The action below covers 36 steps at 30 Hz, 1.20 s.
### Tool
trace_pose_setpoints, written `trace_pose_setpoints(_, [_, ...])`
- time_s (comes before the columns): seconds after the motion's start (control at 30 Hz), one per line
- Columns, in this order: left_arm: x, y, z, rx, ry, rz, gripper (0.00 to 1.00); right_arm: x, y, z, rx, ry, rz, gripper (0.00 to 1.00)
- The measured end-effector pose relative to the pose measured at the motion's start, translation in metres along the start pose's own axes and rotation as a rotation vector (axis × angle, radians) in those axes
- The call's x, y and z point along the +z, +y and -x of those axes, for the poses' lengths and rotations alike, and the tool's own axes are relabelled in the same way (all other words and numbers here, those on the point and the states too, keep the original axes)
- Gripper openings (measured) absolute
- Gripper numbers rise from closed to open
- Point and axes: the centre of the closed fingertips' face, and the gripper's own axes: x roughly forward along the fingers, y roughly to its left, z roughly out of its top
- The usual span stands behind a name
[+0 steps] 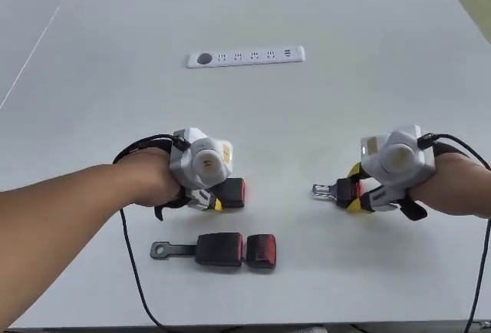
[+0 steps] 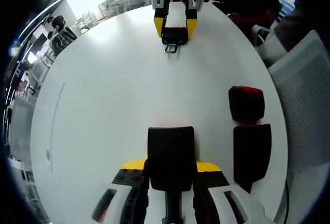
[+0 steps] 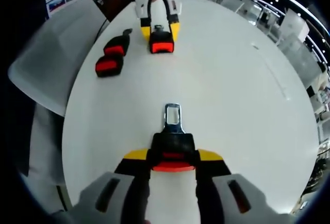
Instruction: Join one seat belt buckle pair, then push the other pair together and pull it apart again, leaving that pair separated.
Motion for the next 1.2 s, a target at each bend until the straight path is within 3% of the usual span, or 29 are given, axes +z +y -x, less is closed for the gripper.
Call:
trace_pose_setpoints(0.17, [0.0, 0.0, -0.001, -0.001, 0.009, 0.007, 0.33, 0.003, 0.001, 0.0, -0.019, 0.016, -0.011, 0.33])
trace_pose_setpoints(0.8, [0.0, 0.001, -0.001, 0.003, 0.015, 0.021, 0.33, 0.076, 0.003, -0.042, 0.012, -0.061, 0.046, 0.33])
trace_pose_setpoints(1.2, [-0.001, 0.0, -0.001, 0.003, 0.019, 0.016, 0.33, 0.101, 0.006, -0.057, 0.026, -0.054, 0.08, 0.33])
